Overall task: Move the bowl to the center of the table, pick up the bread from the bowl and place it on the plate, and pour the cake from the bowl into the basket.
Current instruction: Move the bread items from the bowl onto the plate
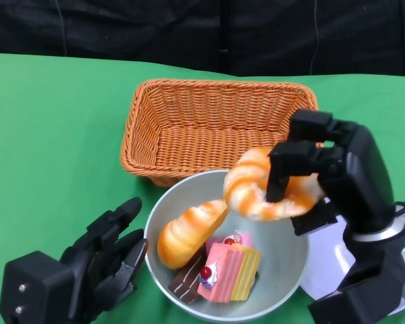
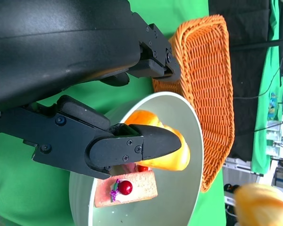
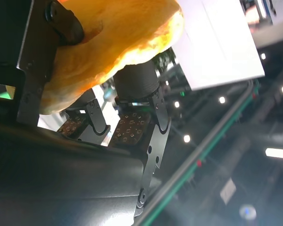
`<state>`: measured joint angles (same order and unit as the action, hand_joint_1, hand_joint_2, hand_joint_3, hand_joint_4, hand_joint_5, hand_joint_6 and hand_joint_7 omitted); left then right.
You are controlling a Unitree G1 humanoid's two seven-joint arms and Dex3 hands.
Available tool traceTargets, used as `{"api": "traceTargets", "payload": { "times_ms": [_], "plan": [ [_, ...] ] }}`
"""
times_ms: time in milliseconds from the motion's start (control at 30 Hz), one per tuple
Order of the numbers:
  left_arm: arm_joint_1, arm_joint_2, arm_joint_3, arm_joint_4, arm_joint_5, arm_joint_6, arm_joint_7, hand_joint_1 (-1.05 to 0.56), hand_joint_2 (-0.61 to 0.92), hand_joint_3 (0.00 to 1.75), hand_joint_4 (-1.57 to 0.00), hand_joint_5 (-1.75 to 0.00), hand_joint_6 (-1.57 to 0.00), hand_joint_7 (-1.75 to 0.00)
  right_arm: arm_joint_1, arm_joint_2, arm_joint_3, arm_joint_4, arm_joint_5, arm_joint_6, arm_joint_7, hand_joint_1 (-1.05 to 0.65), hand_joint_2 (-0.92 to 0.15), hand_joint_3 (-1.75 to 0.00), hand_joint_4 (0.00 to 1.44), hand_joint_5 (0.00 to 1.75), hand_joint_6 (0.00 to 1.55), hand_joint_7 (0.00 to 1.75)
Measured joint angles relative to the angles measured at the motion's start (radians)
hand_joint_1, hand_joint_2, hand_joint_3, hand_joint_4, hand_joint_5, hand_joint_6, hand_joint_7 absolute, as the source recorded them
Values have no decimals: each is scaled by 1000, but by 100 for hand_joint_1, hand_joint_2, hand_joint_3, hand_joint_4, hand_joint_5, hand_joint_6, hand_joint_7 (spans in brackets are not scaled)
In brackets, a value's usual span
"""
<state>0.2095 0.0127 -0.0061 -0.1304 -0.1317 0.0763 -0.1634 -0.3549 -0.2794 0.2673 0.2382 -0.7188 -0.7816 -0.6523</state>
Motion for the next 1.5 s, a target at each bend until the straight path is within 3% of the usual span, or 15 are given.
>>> {"api": "traceTargets", "payload": {
  "times_ms": [167, 333, 433, 533, 800, 933, 1033, 1500],
  "plan": [
    [22, 2, 15, -4, -20, -4, -2, -69, 92, 51, -15, -47, -39, -4, 32, -16, -89, -50, 5, 3, 2, 43, 12, -175, 137, 164, 122, 152],
    [25, 0, 19, -4, -27, -19, -2, -68, 92, 51, -17, -47, -39, -4, 58, -48, -152, -59, 9, 4, 29, 19, 13, -175, 130, 169, 117, 150],
    [26, -3, 22, -4, -30, -21, -1, -68, 92, 51, -17, -47, -40, -4, 87, -56, -184, -71, 10, 25, 43, -5, 10, -175, 122, 174, 111, 152],
    [27, -4, 26, -4, -32, -22, -1, -69, 92, 50, -17, -47, -40, -4, 117, -58, -201, -90, 10, 69, 62, -14, 6, -175, 119, 175, 108, 154],
    [27, -5, 31, -4, -33, -22, -1, -69, 92, 49, -17, -46, -41, -3, 136, -58, -220, -131, 10, 112, 91, -17, 5, -175, 119, 175, 107, 155],
    [33, -4, 35, -4, -33, -22, -1, -69, 92, 49, -16, -45, -40, -3, 166, -68, -234, -188, -47, 328, 223, -23, 3, -175, 111, 175, 98, 154],
    [38, -3, 40, -4, -33, -22, -2, -69, 92, 50, -16, -45, -40, -2, 188, -79, -237, -202, -63, 415, 268, -23, 4, -174, 110, 175, 99, 150],
    [44, -7, 37, -8, -33, -12, -1, -68, 92, 50, -18, -43, -41, -2, 182, -100, -198, -188, -108, 517, 273, -19, 3, -166, 110, 175, 95, 158]
  ]
}}
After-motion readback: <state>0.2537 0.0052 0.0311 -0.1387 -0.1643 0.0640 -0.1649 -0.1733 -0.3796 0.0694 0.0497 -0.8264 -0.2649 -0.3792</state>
